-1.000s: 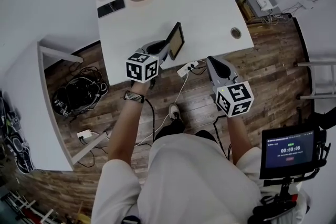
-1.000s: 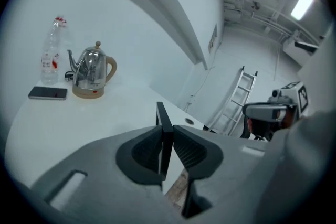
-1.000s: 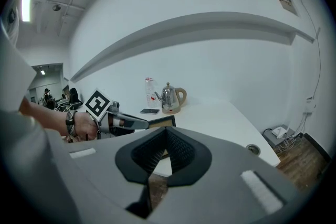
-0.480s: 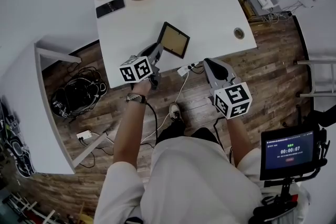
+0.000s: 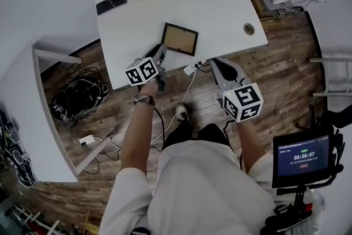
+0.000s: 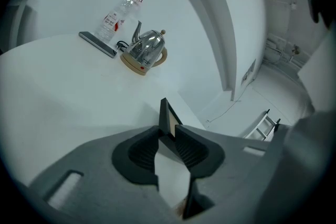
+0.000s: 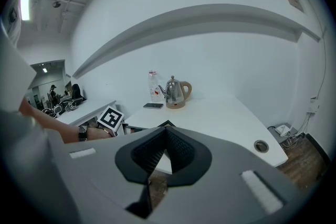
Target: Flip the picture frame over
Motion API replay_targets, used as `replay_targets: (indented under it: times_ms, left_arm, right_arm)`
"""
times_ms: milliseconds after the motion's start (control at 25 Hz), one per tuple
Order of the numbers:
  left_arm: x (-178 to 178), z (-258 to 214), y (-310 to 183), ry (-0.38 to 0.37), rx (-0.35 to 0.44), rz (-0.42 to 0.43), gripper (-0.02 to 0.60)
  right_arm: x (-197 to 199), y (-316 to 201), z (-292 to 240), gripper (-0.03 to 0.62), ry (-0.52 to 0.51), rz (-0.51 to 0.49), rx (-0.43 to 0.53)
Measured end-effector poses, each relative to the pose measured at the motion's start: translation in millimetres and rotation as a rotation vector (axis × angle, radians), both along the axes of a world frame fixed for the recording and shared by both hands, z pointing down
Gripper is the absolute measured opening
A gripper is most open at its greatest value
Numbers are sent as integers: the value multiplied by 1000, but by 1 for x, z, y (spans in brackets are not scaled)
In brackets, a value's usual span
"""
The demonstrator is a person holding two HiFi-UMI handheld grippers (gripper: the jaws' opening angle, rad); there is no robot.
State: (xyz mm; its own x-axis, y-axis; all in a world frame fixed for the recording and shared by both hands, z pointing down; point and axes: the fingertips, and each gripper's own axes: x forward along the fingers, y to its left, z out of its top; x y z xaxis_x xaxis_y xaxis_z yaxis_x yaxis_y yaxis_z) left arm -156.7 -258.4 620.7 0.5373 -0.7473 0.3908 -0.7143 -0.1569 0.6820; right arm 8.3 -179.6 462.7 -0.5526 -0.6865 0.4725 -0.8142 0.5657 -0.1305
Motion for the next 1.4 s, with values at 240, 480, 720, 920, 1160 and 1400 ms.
replay_targets:
  times_ms: [240,480,720,920,1160,1400]
  left_arm:
    - [0,9,0,-141,-34,6,100]
    - [-3,14,2,-196,-85,2,101]
    - [-16,12,2,-267,-79,-36,117]
    - [-31,-22,-1,-396,20,-48,115]
    - [-41,-83,3,-539,171,-67,12]
    - [-34,-157,38,-601,317,-84,4]
  right_arm:
    - [-2,2,2,2,-1,-4,-4]
    - [1,-3,-1,3,0,5,4]
    - [8,-10,-5,3,7,10,21]
    - [7,-18,-18,2,-5,9,52]
    - [-1,-26,-39,2,-49,5,91]
    - [-4,-7,-77,3,-111,-9,150]
